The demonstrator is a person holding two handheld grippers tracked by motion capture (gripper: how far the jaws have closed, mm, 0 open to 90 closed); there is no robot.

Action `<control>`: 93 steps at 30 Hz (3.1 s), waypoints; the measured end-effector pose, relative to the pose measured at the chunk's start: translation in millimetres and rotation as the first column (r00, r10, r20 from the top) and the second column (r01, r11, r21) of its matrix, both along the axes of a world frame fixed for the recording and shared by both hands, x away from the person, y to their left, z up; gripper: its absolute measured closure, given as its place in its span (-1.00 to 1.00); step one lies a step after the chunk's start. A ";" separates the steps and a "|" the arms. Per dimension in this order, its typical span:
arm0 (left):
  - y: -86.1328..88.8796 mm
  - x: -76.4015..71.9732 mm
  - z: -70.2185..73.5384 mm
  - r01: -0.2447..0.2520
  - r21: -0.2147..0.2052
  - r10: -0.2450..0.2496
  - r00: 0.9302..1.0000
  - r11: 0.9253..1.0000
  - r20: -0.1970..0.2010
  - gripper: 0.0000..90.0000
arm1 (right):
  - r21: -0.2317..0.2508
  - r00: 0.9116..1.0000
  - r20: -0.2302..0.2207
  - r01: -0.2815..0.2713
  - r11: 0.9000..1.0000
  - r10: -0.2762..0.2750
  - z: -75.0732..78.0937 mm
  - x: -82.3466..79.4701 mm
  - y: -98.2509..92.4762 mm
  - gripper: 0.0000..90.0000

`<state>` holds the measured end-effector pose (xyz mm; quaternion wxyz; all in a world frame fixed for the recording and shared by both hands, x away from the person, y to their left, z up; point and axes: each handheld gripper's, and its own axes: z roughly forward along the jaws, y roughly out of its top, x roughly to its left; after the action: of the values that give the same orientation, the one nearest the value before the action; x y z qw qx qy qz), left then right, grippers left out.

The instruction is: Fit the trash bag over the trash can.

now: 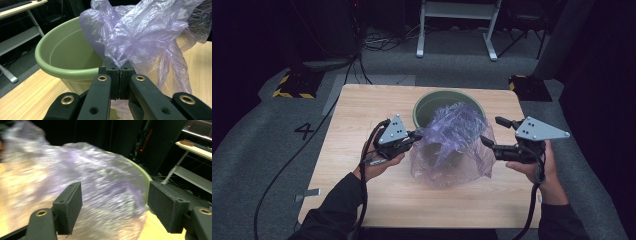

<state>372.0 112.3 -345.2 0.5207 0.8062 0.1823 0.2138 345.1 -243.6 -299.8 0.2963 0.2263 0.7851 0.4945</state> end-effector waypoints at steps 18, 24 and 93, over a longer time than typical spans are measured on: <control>2.6 4.7 5.2 -0.010 0.012 0.010 1.000 1.000 0.008 0.98 | -0.202 0.996 0.050 0.081 0.976 -0.072 -24.7 -19.0 30.6 0.26; 7.9 10.6 4.0 -0.033 0.017 0.033 0.999 0.999 0.012 0.98 | -0.172 0.974 0.090 0.219 0.961 -0.206 -31.1 0.8 13.3 0.72; -13.0 162.9 -68.5 -0.247 -0.007 0.237 0.938 0.969 -0.254 1.00 | 0.016 0.884 -0.365 0.318 0.948 -0.291 -112.6 176.1 0.3 1.00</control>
<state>534.9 99.3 -413.6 0.4787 0.7878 0.3489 0.1688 521.3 -243.2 -412.5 0.2133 0.4440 0.7614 0.4215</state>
